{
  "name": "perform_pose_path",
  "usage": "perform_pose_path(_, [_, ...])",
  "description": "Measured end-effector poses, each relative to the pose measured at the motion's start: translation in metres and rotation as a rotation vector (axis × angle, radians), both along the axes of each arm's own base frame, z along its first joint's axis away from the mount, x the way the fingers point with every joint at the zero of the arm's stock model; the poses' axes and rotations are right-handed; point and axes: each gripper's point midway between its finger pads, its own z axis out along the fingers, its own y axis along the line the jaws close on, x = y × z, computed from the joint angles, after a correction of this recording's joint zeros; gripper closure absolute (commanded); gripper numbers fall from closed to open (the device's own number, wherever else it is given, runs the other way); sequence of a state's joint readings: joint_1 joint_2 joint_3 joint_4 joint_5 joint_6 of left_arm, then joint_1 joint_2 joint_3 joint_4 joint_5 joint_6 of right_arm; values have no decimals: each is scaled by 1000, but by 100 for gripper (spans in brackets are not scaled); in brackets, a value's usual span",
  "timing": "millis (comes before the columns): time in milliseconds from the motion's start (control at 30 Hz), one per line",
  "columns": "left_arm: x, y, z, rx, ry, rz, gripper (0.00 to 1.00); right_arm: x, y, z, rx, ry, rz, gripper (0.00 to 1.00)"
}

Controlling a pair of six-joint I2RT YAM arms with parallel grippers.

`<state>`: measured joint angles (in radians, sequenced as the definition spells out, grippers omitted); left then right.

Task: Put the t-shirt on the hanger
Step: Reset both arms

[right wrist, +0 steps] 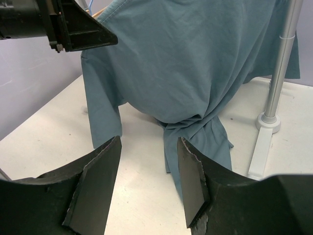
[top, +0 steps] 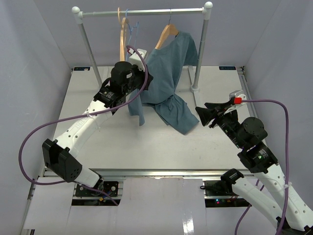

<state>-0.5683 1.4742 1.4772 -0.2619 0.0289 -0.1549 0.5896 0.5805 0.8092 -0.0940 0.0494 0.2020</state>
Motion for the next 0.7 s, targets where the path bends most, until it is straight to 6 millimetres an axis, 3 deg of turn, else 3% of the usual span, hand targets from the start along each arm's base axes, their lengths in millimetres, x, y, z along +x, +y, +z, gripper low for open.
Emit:
perform_pose_path(33, [-3,-2,2,-6,-1,-16,66,0,0,-1,-1,1,0,42])
perform_pose_path(67, [-7,-3,5,-16,-2,-33,54,1,0,-1,-2,3,0,38])
perform_pose_path(100, [-11,-4,9,-27,-5,-49,35,1,1,-2,-3,5,0,33])
perform_pose_path(133, [-15,-5,14,-35,-11,-63,30,2,1,-3,-6,10,0,24])
perform_pose_path(200, [-25,-5,23,-58,-18,-90,3,5,4,-8,-16,27,0,9])
perform_pose_path(333, [-60,1,36,-142,-35,-146,2,17,11,-25,-60,90,0,10])
perform_pose_path(400, [-82,7,33,-192,-46,-175,2,23,15,-34,-83,128,-1,10])
perform_pose_path(500, [-104,12,15,-232,-24,-201,2,28,17,-48,-112,175,-9,10])
perform_pose_path(567, [-107,12,1,-248,-9,-203,2,28,18,-53,-122,193,-8,10])
perform_pose_path(700, [-113,15,-48,-243,64,-187,2,34,19,-50,-138,219,-22,10])
